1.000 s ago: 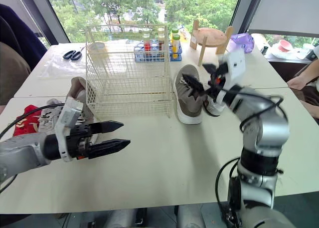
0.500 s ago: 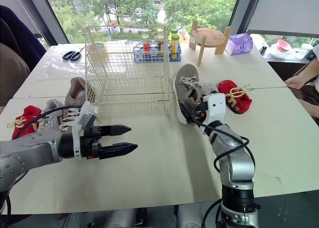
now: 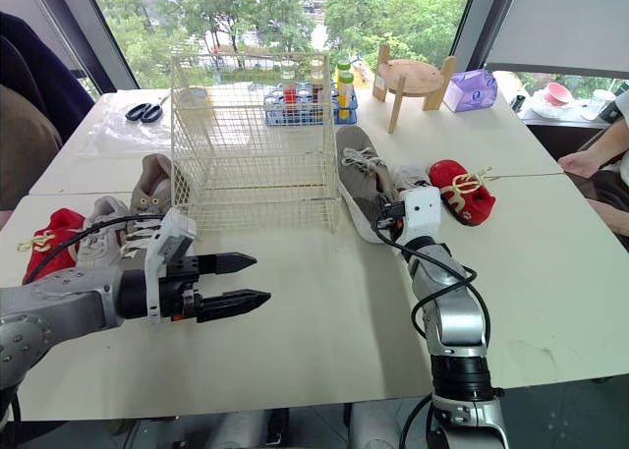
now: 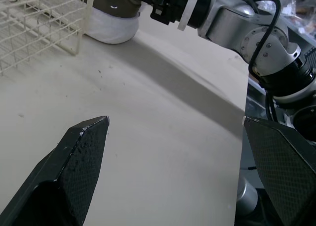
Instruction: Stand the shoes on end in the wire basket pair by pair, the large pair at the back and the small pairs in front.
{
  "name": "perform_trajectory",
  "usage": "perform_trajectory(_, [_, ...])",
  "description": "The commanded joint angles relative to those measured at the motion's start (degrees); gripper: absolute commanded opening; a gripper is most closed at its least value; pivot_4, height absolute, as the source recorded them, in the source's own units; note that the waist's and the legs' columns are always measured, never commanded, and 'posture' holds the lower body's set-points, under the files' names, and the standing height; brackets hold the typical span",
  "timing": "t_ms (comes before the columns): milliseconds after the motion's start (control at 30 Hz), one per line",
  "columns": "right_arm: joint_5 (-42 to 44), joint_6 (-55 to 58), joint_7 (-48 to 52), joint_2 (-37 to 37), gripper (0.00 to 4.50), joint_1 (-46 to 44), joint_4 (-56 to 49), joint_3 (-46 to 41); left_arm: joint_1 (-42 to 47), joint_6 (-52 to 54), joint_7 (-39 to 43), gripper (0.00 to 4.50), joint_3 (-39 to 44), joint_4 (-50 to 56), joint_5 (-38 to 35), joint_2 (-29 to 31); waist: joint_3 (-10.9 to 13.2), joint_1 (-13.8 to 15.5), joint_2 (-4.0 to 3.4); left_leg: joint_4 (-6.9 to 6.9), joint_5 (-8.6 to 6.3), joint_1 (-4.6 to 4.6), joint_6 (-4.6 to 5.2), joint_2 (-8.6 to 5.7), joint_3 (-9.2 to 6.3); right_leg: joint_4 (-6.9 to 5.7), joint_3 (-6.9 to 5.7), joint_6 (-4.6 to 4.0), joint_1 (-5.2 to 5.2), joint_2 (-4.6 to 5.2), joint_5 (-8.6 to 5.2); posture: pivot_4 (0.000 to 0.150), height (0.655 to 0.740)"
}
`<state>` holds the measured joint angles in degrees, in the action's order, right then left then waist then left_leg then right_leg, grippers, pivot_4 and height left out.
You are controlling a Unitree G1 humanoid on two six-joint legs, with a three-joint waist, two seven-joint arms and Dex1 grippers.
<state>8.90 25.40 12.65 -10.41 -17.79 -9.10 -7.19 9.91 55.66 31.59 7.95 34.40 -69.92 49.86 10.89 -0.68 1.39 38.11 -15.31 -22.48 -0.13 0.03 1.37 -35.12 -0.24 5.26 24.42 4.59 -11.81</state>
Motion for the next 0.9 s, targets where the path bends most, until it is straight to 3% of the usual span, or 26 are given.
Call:
perform_trajectory(33, [2.9, 1.7, -2.2, -1.6, 0.25, -4.5, -4.0, -4.9, 3.0, -1.1, 1.0, 4.5, 3.4, -3.0, -2.8, -0.9, 0.0, 0.1, -0.05, 0.0, 0.0, -0.01, 0.0, 0.0, 0.0, 0.0, 0.0, 0.0, 0.01, 0.0, 0.0, 0.15, 0.74])
perform_trajectory(200, [8.3, 3.8, -4.1, -6.8, 0.25, -18.8, -7.0, -12.2, 11.0, -1.4, -1.6, 4.5, 9.4, -11.5, -12.9, -3.5, 0.3, 0.0, -0.32, 0.04, 0.01, -0.26, 0.01, -0.07, 0.0, -0.02, 0.0, 0.03, 0.23, 0.04, 0.02, 0.15, 0.74])
perform_trajectory(367, [10.1, -2.1, 7.1, -18.2, 0.25, -31.0, -3.4, -11.2, 19.1, -1.9, -5.0, 4.5, 13.9, -19.8, -17.8, -3.4, 0.3, -0.3, -0.35, -0.02, 0.01, -0.76, 0.02, -0.15, -0.01, -0.17, -0.03, 0.3, 0.81, -0.01, 0.16, 0.15, 0.74])
perform_trajectory(467, [13.9, -6.2, 21.0, -27.1, 0.25, -38.2, 2.5, -11.1, 25.8, -2.4, -5.8, 4.5, 17.3, -27.8, -19.8, -1.8, 0.3, -0.4, -0.31, -0.09, -0.02, -0.78, 0.08, -0.11, -0.01, -0.13, -0.04, 0.32, 0.84, -0.1, 0.15, 0.15, 0.74])
perform_trajectory(667, [22.7, -3.5, 41.8, -36.7, 0.25, -47.1, 6.8, -7.3, 34.6, -1.5, -2.8, 4.5, 20.5, -39.1, -18.4, 0.9, 0.3, -0.2, -0.3, 0.02, -0.03, -0.84, 0.09, -0.15, 0.04, -0.06, -0.06, 0.34, 0.79, 0.01, 0.16, 0.15, 0.74])
perform_trajectory(900, [23.6, -5.5, 54.9, -37.2, 0.25, -51.6, 7.3, -0.1, 40.8, 1.6, 1.5, 4.5, 19.5, -46.6, -14.3, 5.0, 0.3, -0.3, -0.26, 0.02, -0.03, -0.86, 0.08, -0.11, 0.03, -0.1, -0.08, 0.35, 0.85, 0.01, 0.16, 0.15, 0.74])
